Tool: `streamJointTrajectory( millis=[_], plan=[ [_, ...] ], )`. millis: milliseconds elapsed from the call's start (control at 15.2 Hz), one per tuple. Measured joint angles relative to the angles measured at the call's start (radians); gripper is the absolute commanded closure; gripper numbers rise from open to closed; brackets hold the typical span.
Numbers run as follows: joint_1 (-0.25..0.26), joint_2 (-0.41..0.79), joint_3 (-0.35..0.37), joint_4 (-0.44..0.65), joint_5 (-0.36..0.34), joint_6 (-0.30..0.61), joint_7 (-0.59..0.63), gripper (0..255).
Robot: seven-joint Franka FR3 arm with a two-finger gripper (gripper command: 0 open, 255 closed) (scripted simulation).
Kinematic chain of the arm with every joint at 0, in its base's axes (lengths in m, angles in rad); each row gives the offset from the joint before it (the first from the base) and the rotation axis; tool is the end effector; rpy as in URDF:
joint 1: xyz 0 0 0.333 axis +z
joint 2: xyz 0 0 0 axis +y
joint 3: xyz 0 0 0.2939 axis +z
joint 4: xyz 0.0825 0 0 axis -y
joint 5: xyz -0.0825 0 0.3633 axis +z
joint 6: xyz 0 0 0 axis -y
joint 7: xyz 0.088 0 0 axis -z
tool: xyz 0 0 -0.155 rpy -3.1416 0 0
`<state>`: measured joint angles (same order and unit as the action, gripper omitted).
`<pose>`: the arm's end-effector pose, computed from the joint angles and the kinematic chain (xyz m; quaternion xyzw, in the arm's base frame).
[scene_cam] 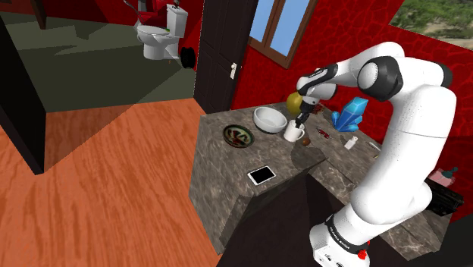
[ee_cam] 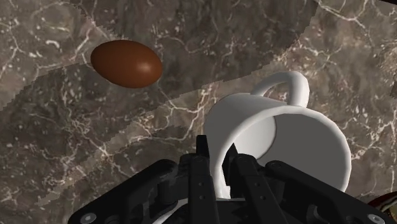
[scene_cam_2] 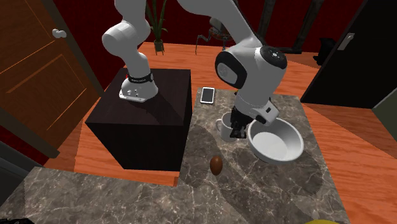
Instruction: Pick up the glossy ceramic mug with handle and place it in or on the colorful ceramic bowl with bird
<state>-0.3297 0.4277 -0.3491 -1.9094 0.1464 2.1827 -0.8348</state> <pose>0.4608 -0.3561 0.2205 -0.9971 -0.0420 0.0552 0.0317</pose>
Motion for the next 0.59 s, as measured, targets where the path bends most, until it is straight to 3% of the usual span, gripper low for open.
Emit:
streamJointTrajectory(
  millis=[594],
  plan=[
    [0.012, -0.068, -0.014, 0.036, -0.03, -0.1, 0.019, 255]
  ],
)
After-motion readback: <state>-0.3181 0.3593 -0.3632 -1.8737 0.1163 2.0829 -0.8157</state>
